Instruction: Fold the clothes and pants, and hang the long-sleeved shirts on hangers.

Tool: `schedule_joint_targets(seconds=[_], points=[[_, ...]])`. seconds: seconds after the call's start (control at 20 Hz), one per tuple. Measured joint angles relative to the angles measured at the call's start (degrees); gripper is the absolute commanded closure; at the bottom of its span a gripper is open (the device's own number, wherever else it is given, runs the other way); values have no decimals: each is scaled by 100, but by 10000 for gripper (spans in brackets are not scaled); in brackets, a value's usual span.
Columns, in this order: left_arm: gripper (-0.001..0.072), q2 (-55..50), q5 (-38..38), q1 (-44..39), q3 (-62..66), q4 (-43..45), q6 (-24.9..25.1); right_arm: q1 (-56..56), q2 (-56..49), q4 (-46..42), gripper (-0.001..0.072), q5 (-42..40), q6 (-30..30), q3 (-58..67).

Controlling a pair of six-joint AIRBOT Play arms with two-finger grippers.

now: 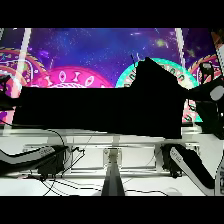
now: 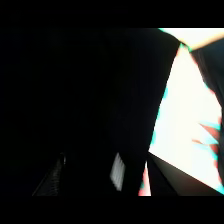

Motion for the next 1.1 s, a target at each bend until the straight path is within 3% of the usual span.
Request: schedule_joint_targets(seconds=[0.1,0.15,0.2,0.5,0.65,0.75,1.1], points=[[68,4,24,-439,240,-122,-116,284,-629,428,109,-380,-28,330],[68,4,46,-660,337,-168,-149,479,-960,586,24,-525,-52,544],[68,4,87,-903,413,-197,-170,719,-1331,702,5,-599,-70,820],[68,4,271,-1974,579,-273,-236,2127,-3178,1060,40,-1027,-61,2747],[68,2,341,-2175,597,-271,-256,2455,-3921,1128,52,-1141,299,3609],[68,2,369,-2234,601,-271,-258,2535,-4350,1250,97,-1193,498,4109],[68,2,398,-2297,601,-289,-258,2492,-5447,1423,98,-525,1285,5296]])
